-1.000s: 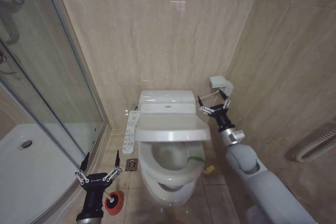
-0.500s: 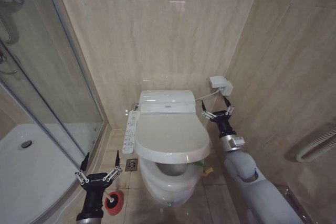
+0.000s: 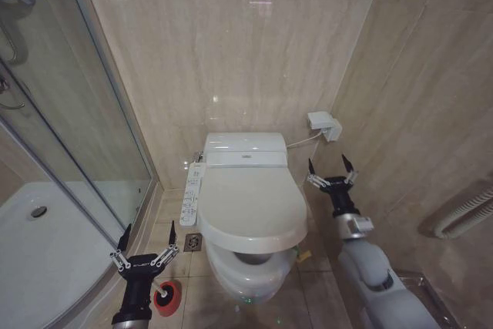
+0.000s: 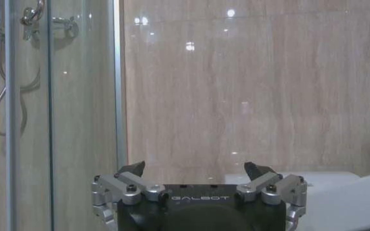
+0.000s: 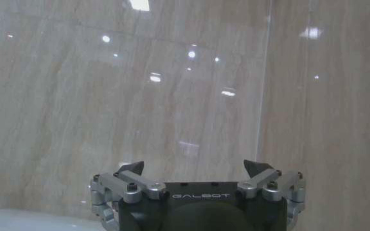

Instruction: Open the toilet lid, clean the toilet bowl with a toilet brush, close the toilet lid, and flush.

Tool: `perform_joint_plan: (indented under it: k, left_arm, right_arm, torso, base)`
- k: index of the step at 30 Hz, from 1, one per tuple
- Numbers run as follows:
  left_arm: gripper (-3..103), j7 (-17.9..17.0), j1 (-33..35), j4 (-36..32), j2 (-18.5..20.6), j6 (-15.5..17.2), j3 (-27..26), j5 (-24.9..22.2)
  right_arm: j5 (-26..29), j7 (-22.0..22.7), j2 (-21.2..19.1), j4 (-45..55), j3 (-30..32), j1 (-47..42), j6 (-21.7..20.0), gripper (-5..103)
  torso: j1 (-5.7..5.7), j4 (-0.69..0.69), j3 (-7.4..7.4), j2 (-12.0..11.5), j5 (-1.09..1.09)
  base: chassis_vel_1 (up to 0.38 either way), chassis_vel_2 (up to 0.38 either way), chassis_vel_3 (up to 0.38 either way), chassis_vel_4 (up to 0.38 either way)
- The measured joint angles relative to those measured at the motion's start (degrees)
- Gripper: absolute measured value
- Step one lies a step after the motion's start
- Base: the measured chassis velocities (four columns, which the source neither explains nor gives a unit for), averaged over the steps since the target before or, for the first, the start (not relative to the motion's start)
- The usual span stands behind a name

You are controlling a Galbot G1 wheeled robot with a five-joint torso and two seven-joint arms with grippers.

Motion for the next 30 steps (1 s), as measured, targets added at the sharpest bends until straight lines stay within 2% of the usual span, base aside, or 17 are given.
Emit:
perform_joint_plan:
  k: [7, 25, 30]
  left_arm:
    - [100, 0.0, 0.0, 0.0, 0.0, 0.0, 0.0, 0.0]
    - [100, 0.0, 0.0, 0.0, 0.0, 0.0, 0.0, 0.0]
    - [100, 0.0, 0.0, 0.0, 0.0, 0.0, 0.0, 0.0]
  right_arm:
    - [-1.6, -0.5, 1.8, 4.4, 0.9, -7.3, 1.0, 100]
    - [-4.7, -1.3, 7.8, 12.1, 0.7, -15.4, 0.4, 100]
    - [-5.0, -0.3, 9.3, 12.2, 0.6, -16.2, 0.4, 100]
  torso:
    - [0.0, -0.01, 0.0, 0.0, 0.0]
    - [0.0, 0.0, 0.0, 0.0, 0.0]
    - [0.0, 0.0, 0.0, 0.0, 0.0]
  base:
    - [0.0, 0.0, 0.0, 0.0]
    - [0.0, 0.0, 0.0, 0.0]
    - [0.0, 0.0, 0.0, 0.0]
